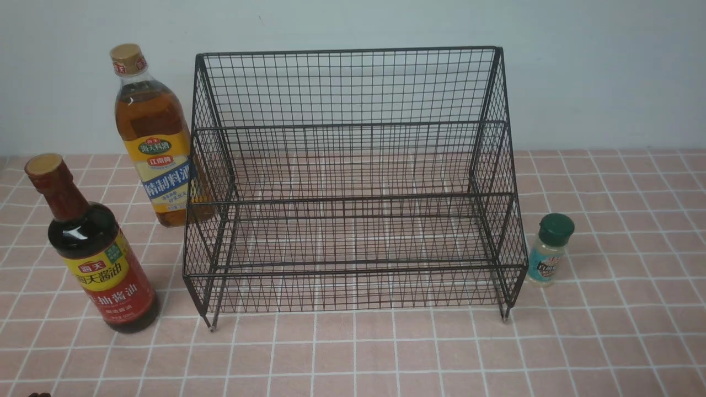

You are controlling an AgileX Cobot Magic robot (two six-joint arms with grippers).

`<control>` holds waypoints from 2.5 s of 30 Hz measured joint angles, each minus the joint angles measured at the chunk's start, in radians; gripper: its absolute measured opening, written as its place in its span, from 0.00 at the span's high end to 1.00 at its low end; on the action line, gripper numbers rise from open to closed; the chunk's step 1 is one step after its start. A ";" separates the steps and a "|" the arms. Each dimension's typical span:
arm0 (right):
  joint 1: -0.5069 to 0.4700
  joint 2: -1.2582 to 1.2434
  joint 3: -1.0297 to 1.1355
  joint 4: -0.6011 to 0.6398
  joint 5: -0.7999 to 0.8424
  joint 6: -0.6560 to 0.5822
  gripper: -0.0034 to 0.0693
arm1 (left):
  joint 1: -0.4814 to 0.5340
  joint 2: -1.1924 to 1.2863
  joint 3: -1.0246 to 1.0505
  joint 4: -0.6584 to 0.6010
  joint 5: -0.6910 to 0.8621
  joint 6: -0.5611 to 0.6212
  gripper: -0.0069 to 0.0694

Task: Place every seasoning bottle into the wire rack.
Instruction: Use the right arm to grab the condiment bottle closest to it

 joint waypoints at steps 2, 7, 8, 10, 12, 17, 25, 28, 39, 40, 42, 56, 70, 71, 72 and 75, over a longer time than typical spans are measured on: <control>0.000 0.000 0.000 0.000 0.000 0.000 0.97 | 0.000 0.000 0.000 0.000 0.000 0.000 0.92; 0.000 0.000 0.000 0.000 0.000 0.000 0.97 | 0.000 0.000 0.000 0.000 0.000 0.000 0.92; 0.000 0.000 0.000 0.000 0.000 0.000 0.97 | 0.000 0.000 0.000 0.000 0.000 0.000 0.92; 0.000 0.000 0.000 0.000 0.000 0.000 0.97 | 0.000 0.000 0.000 0.000 0.000 0.000 0.92; 0.000 0.000 0.000 0.000 0.000 0.000 0.97 | 0.000 0.000 0.000 0.000 0.000 0.000 0.92; 0.000 0.000 0.000 0.000 0.000 0.000 0.97 | 0.000 0.000 0.000 0.000 0.000 0.000 0.92; 0.000 0.000 0.000 0.000 0.000 0.000 0.97 | 0.000 0.000 0.000 0.000 0.000 0.000 0.92; 0.000 0.000 0.000 0.000 0.000 0.000 0.97 | 0.000 0.000 0.000 0.000 0.000 0.000 0.92; 0.000 0.000 0.010 0.206 -0.193 0.003 0.97 | 0.000 0.000 0.000 0.000 0.000 0.000 0.92; 0.000 0.000 0.010 0.264 -0.234 0.003 0.97 | 0.000 0.000 0.000 0.000 0.000 0.000 0.92; 0.000 0.000 0.010 0.350 -0.277 0.003 0.97 | 0.000 0.000 0.000 0.000 0.000 0.000 0.92; 0.000 0.005 0.010 0.379 -0.504 0.175 0.97 | 0.000 0.000 0.000 0.000 0.000 0.000 0.92; 0.000 0.641 -0.261 -0.126 -0.688 0.382 0.93 | 0.000 0.000 0.000 0.000 0.000 0.000 0.92; 0.000 0.677 -0.269 -0.136 -0.719 0.386 0.91 | 0.000 0.000 0.000 0.000 0.000 0.000 0.92; 0.000 0.793 -0.283 -0.162 -0.788 0.393 0.86 | 0.000 0.000 0.000 0.000 0.000 0.000 0.92; 0.001 0.940 -0.300 -0.186 -0.888 0.393 0.75 | 0.000 0.000 0.000 0.000 0.000 0.000 0.92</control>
